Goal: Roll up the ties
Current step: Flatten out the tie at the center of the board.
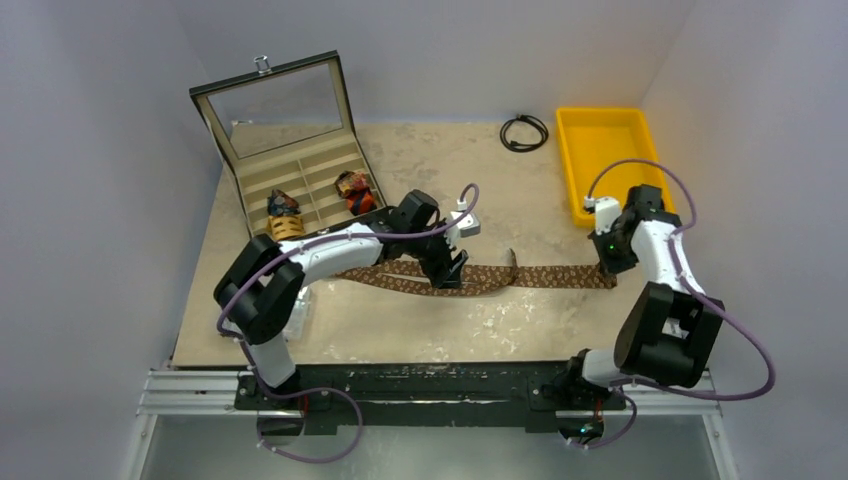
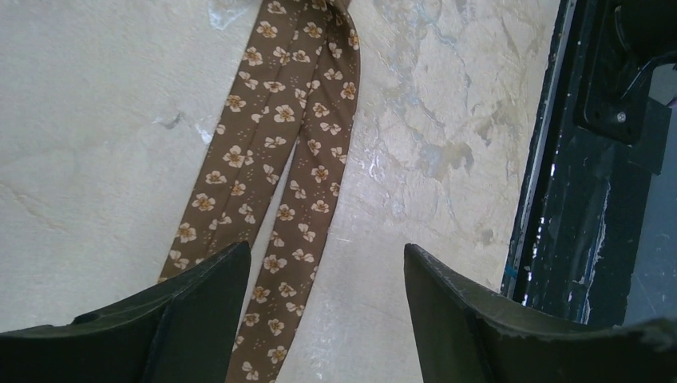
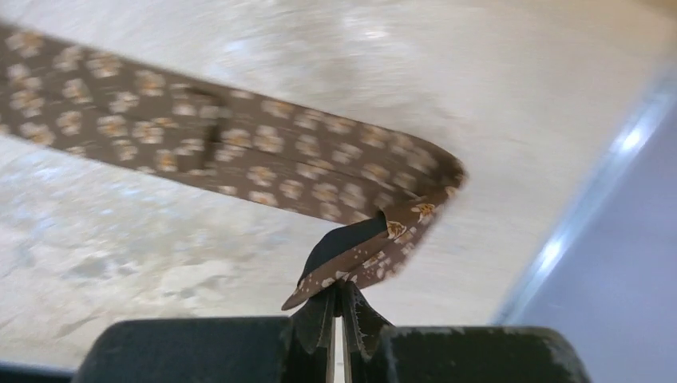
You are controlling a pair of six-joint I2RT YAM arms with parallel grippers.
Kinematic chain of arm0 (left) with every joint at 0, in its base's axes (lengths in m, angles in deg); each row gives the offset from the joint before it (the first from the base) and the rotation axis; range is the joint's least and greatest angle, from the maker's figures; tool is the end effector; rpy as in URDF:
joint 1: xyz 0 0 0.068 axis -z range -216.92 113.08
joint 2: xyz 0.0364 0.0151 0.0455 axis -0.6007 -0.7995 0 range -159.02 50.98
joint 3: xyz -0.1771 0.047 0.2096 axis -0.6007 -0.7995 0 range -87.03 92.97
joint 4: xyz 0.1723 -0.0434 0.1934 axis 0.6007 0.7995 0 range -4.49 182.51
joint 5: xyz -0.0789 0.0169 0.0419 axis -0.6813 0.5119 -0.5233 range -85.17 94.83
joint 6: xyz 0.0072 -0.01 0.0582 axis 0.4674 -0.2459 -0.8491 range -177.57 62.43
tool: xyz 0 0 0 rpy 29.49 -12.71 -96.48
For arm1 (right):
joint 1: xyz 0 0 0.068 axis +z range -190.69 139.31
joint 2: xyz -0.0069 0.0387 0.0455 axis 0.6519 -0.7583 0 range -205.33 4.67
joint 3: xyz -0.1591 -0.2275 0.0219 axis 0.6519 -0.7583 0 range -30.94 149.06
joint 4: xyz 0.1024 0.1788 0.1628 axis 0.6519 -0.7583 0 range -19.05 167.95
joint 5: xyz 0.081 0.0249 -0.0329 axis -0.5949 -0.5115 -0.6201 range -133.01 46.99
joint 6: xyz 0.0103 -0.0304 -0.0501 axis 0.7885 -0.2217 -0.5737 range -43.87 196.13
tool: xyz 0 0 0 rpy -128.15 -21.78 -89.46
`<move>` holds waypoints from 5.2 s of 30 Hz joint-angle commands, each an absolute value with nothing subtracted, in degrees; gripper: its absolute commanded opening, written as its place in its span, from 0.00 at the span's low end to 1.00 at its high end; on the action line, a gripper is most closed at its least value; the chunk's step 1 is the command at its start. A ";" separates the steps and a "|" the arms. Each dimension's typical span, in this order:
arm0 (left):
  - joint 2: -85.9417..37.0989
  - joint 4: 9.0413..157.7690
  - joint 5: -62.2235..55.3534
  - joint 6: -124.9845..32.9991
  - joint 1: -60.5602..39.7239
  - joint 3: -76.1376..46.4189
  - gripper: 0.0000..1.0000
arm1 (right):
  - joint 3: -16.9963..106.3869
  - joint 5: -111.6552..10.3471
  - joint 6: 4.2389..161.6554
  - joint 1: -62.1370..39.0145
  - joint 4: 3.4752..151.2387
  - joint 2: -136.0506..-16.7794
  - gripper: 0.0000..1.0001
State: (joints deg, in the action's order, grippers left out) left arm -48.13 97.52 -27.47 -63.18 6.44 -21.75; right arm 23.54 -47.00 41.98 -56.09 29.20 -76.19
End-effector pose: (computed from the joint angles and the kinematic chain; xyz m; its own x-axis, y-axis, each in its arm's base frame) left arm 0.2588 -0.2764 0.2130 -0.4360 0.5254 -0.7307 0.8979 0.3091 -0.3135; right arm 0.2461 -0.0648 0.2108 -0.9102 -0.3302 -0.2500 -0.3181 0.9439 -0.0885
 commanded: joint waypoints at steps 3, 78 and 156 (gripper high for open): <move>-51.87 97.00 -28.83 -62.82 7.91 -16.98 0.65 | 33.83 -38.82 36.09 -70.41 27.90 -79.82 0.34; -47.01 101.55 -23.19 -86.54 6.38 -30.70 0.22 | 33.98 -59.21 17.32 -39.11 13.14 -80.80 0.44; -45.57 81.41 -29.02 -94.89 4.39 -40.28 0.35 | 17.61 -54.87 15.35 -22.24 33.28 -69.36 0.00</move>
